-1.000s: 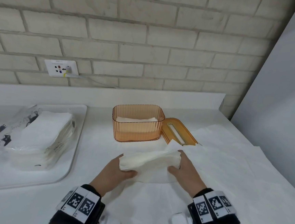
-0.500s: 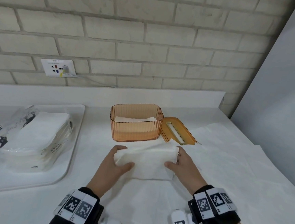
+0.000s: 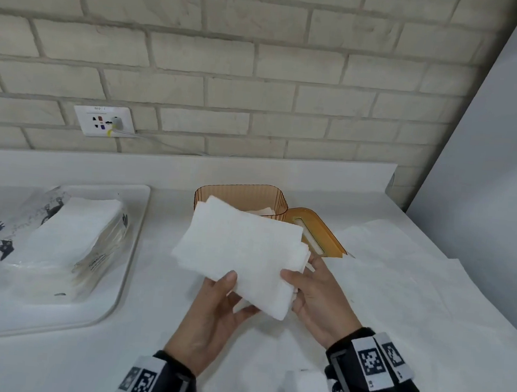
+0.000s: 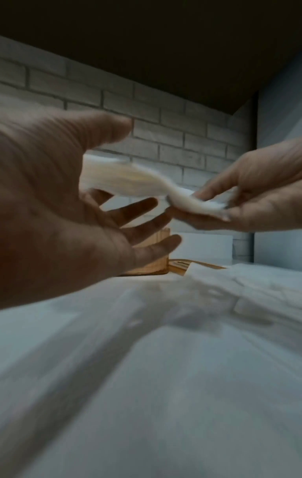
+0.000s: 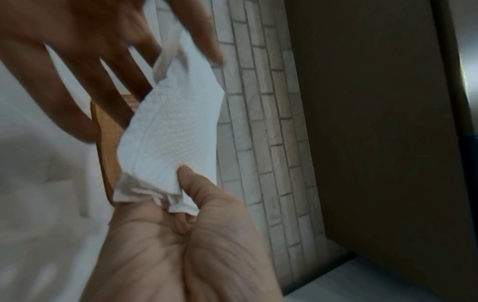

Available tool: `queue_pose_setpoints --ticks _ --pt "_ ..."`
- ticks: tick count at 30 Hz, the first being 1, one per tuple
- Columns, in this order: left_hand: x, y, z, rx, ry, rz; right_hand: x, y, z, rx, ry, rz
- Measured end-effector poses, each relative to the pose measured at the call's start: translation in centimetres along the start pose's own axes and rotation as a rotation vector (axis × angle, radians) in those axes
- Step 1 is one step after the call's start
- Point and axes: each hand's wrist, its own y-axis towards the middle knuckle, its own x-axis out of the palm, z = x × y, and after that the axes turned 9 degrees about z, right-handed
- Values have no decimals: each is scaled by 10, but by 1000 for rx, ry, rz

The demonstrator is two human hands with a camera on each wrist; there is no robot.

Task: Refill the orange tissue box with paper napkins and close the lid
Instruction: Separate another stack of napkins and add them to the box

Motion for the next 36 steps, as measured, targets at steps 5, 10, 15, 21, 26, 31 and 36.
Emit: queue_pose_setpoints --ticks 5,10,15,21,26,31,36 --pt "13 1 11 82 -23 93 8 -3 -12 -189 -340 70" --pt "15 -1 12 105 61 135 15 4 -52 -593 -780 30" --pt "20 -1 5 48 23 172 31 3 -61 -737 -1099 -91" --pt "16 0 10 29 -55 234 40 7 -61 -668 -1094 -69" --pt "15 -2 13 17 -105 257 52 8 -68 -643 -1149 -93" --pt "15 -4 13 2 -111 223 64 5 -74 -714 -1175 -56" --pt "17 -5 16 -7 -144 186 73 -2 -74 -676 -1179 -68"
